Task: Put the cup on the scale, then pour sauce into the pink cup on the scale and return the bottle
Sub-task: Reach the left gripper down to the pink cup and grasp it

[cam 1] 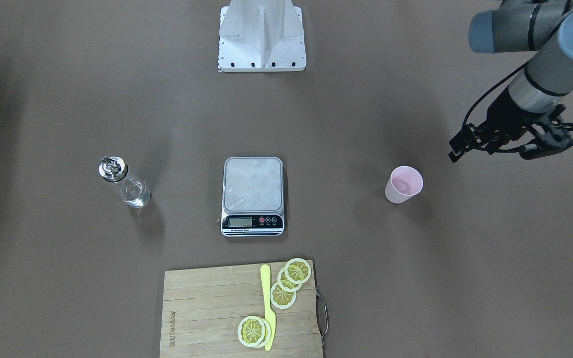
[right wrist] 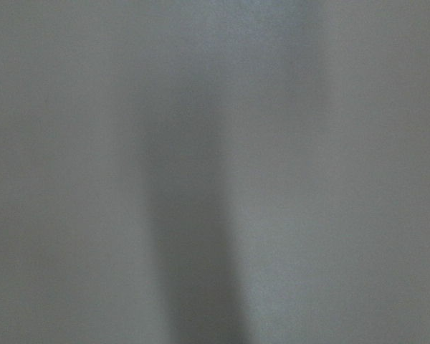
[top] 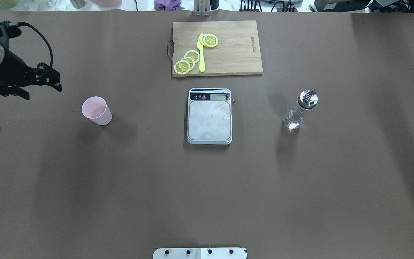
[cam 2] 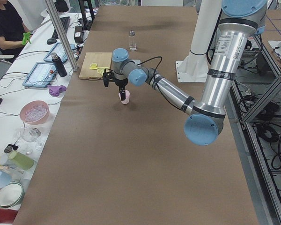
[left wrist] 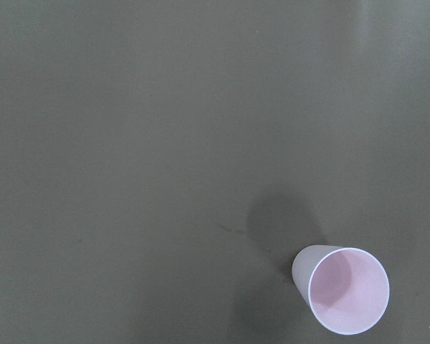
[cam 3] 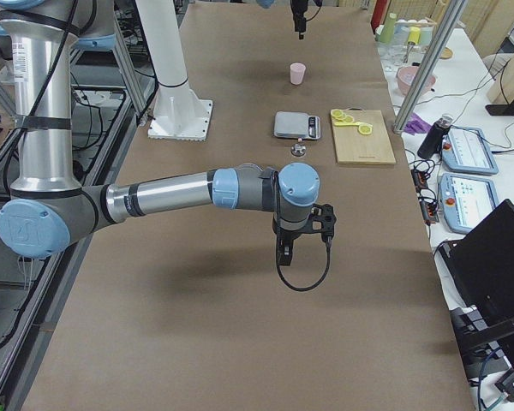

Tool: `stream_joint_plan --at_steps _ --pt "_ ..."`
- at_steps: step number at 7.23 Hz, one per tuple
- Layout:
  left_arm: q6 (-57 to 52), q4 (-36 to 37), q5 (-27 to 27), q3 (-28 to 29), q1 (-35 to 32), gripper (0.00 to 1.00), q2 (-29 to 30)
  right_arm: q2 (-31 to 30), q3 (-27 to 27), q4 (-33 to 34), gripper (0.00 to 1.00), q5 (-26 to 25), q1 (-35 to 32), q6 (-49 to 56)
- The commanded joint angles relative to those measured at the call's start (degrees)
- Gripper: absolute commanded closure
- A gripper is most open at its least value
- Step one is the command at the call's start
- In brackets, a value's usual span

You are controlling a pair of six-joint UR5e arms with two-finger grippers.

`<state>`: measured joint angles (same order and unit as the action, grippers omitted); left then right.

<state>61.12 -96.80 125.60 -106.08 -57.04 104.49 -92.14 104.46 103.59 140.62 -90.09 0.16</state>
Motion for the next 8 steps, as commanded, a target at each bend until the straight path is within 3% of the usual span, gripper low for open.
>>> stream_joint_plan --at_steps 1,5,7,8 --pt "2.60 -1.81 -1.58 4.38 4.29 0.02 2.47 0.03 -0.05 0.03 0.00 0.00 0.00 -0.07" --pt "2.51 -1.99 -4.13 9.83 7.20 0.02 5.90 0.12 -0.31 0.03 0.00 0.09 0.00 -0.24" --pt "2.77 -8.54 -5.63 14.12 8.08 0.03 5.82 0.12 -0.31 0.12 0.00 0.09 0.00 -0.33" --pt "3.03 -9.89 -5.54 14.58 8.00 0.11 5.82 0.12 -0.31 0.12 0.00 0.09 0.00 -0.33"
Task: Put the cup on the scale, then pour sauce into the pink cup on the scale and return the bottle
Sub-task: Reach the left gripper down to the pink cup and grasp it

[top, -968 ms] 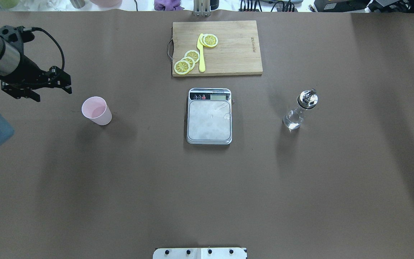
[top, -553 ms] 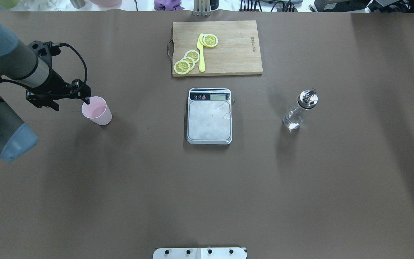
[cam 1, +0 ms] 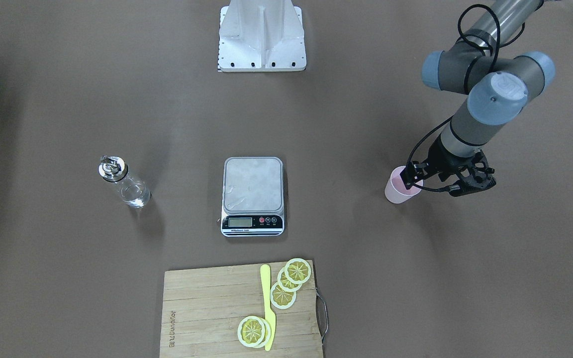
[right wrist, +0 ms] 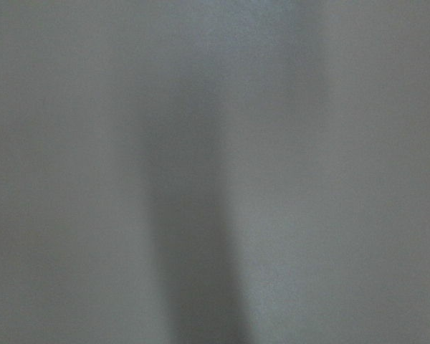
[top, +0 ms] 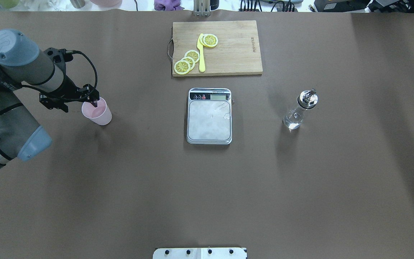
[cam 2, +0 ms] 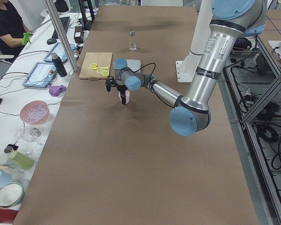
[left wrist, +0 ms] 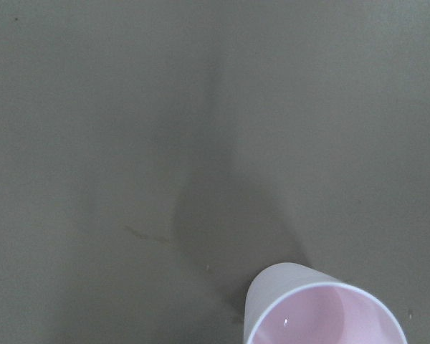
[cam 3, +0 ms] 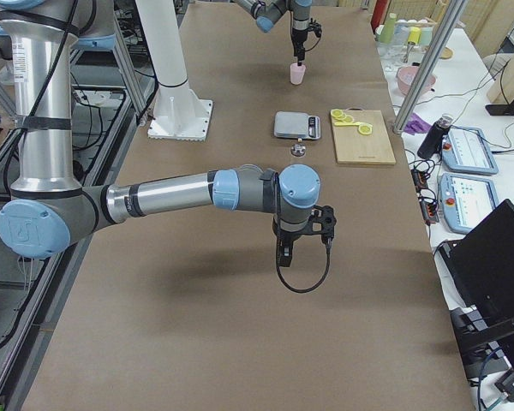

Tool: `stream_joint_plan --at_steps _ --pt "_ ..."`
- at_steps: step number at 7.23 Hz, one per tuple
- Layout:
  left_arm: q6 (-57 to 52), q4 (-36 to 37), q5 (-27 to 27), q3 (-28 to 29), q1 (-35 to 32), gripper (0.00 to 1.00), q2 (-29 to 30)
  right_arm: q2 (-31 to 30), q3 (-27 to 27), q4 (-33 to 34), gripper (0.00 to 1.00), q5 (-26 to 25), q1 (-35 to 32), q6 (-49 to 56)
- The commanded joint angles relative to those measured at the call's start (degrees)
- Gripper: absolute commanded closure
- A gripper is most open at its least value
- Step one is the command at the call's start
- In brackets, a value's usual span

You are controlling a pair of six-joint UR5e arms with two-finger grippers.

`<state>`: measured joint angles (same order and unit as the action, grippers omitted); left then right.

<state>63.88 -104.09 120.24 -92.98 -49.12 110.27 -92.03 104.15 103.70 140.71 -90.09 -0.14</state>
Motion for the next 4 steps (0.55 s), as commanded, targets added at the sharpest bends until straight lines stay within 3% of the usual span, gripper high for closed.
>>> stream_joint_plan --at_steps 1,2,4 --pt "0.28 -2.61 0.17 1.40 0.07 0.24 0.04 0.00 0.00 0.01 0.00 0.09 0.00 -0.04" --pt "0.10 -2.35 0.35 0.96 0.07 0.43 -0.05 0.00 -0.09 0.01 0.00 0.79 0.00 -0.21" --pt "0.10 -2.35 0.35 -0.09 0.16 0.68 -0.40 0.00 -0.09 0.01 0.00 0.88 0.00 -0.21"
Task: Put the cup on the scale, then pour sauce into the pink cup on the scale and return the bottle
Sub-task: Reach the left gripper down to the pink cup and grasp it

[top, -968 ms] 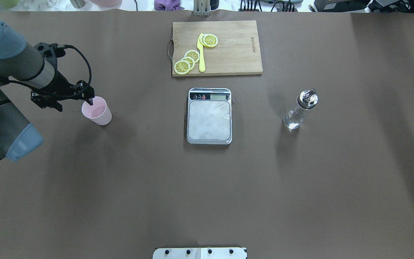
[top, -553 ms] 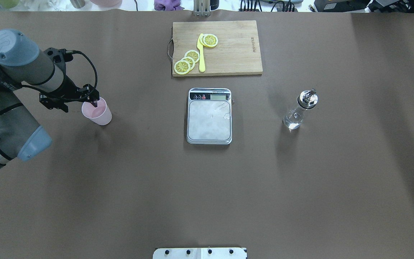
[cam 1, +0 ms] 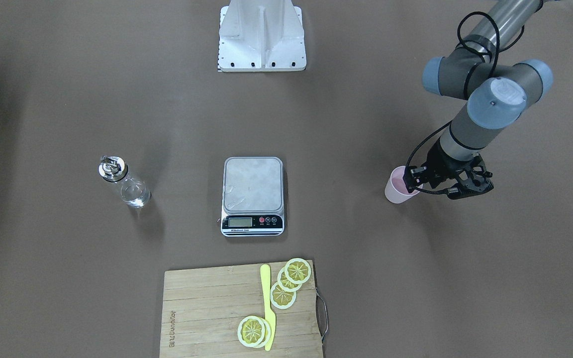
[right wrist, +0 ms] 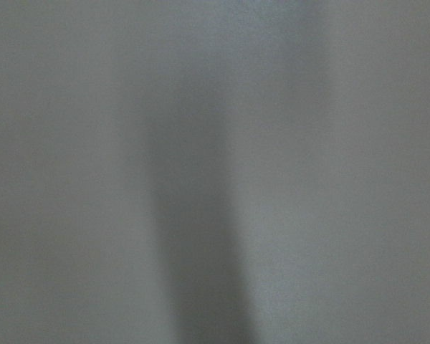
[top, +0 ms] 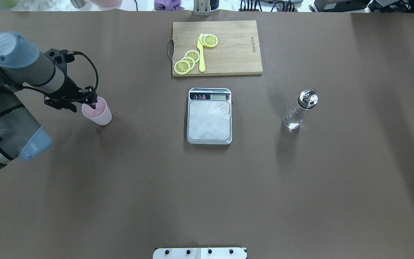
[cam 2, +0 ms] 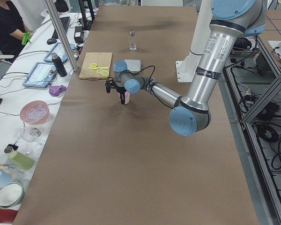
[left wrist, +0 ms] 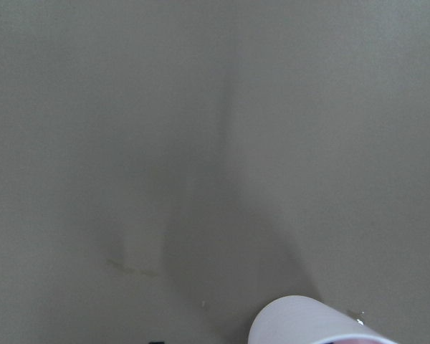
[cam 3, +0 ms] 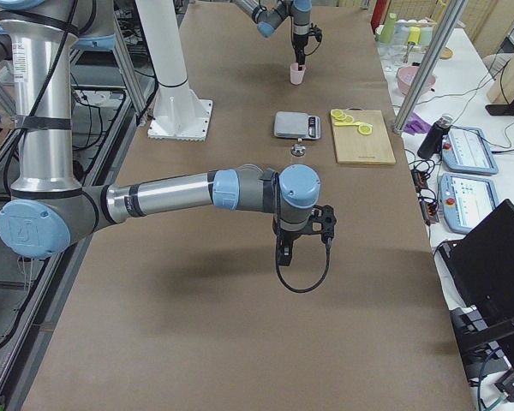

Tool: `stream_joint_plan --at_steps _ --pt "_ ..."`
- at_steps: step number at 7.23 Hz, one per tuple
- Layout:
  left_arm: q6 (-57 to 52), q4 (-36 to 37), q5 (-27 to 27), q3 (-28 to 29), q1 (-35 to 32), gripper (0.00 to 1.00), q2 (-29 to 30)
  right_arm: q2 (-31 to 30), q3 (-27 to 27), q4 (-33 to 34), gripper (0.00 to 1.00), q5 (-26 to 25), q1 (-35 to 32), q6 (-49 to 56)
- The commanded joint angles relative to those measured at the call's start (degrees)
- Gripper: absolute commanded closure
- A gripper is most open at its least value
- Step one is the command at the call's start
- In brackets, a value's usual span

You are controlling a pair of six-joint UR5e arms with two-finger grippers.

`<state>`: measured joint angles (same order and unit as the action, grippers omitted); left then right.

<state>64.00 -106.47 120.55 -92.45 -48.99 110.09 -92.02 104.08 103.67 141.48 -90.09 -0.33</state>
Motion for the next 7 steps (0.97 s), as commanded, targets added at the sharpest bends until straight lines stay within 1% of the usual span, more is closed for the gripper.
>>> stream_joint_plan --at_steps 1,2,3,4,5,6,7 --pt "-0.02 0.20 -0.05 -1.06 0.20 0.78 -0.23 0.00 -0.02 0.04 0.00 0.12 0.00 -0.02" --pt "-0.02 0.47 0.04 -2.11 0.21 1.00 -0.49 -0.09 0.07 -0.05 0.00 0.12 0.00 0.06" --pt "-0.19 1.08 1.34 -2.82 0.21 1.00 -0.76 -0.09 0.16 -0.05 0.00 0.12 0.00 0.07" --pt "-0.28 3.09 4.66 -4.39 -0.23 1.00 -0.58 -0.09 0.07 -0.05 0.00 0.20 0.00 0.07" --pt "-0.63 9.55 6.00 -7.71 -1.45 1.00 0.29 -0.09 0.16 -0.05 0.00 0.20 0.00 -0.02" --pt "-0.81 16.75 6.10 -10.01 -1.81 1.00 4.12 -0.09 0.16 0.04 0.00 0.20 0.00 -0.02" --pt "-0.72 23.52 6.10 -10.55 -2.08 1.00 9.38 -0.09 0.16 -0.05 0.00 0.20 0.00 -0.02"
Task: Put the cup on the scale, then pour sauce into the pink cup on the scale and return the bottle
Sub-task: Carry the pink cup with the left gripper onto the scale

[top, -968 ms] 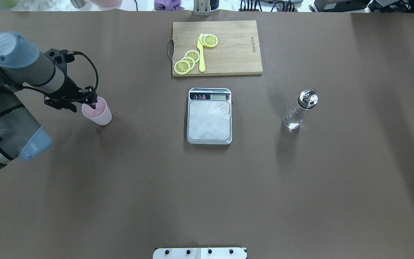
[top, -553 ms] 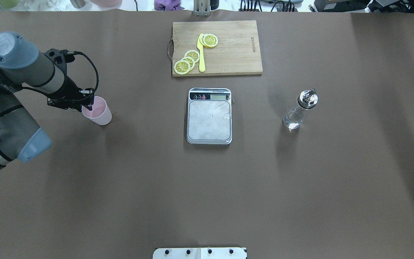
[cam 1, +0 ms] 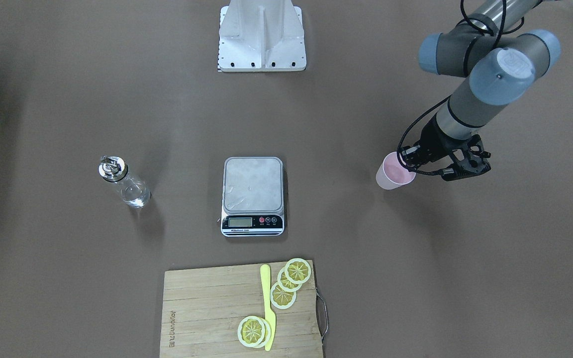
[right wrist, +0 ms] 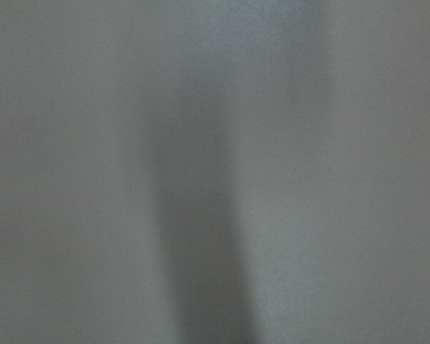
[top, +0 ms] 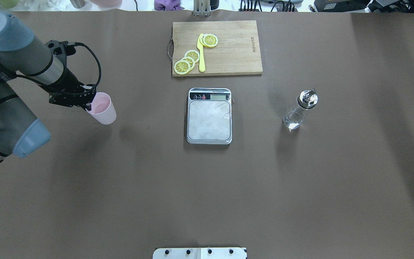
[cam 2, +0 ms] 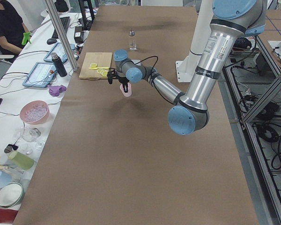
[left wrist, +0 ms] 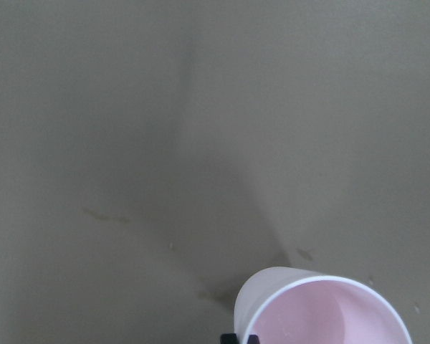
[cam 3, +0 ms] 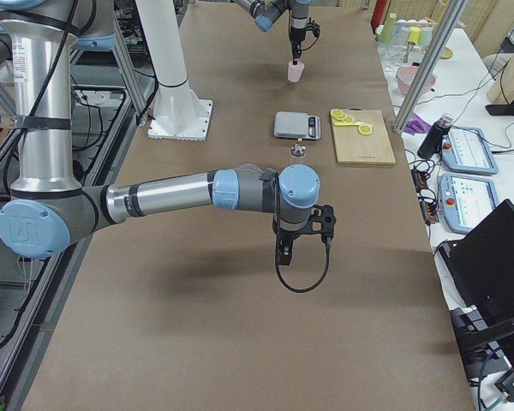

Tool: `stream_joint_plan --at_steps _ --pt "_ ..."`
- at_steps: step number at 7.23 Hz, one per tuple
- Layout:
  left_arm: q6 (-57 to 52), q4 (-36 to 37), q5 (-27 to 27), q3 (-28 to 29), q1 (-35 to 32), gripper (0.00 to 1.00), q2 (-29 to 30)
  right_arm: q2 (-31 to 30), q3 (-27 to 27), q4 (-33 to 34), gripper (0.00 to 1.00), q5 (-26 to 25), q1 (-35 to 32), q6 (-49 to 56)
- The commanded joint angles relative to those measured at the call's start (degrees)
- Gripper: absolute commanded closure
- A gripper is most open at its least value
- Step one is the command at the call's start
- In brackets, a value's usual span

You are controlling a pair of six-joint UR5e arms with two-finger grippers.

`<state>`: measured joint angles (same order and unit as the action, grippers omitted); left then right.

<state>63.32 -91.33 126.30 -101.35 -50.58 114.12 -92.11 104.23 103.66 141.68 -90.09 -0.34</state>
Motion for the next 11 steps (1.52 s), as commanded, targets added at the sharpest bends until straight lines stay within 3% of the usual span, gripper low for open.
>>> stream_joint_plan --at_steps 1,2,5,7,11 --pt "0.74 14.89 0.44 -1.66 -0.48 1.00 10.89 0.00 0.01 -0.04 0.00 0.00 0.00 -0.01" --pt "1.36 19.13 0.53 -1.57 -0.40 1.00 14.69 0.00 0.10 0.05 0.00 0.00 0.00 -0.01" --pt "17.06 15.15 0.18 3.85 4.59 1.00 23.57 -0.18 0.27 -0.04 0.00 0.00 0.00 -0.01" --pt "25.06 5.34 -3.48 15.77 8.55 1.00 30.08 -0.26 0.36 -0.04 0.00 0.09 0.00 -0.01" --pt "26.68 0.99 -9.74 19.96 14.62 1.00 30.81 -0.26 0.62 -0.04 0.00 0.09 0.18 -0.01"
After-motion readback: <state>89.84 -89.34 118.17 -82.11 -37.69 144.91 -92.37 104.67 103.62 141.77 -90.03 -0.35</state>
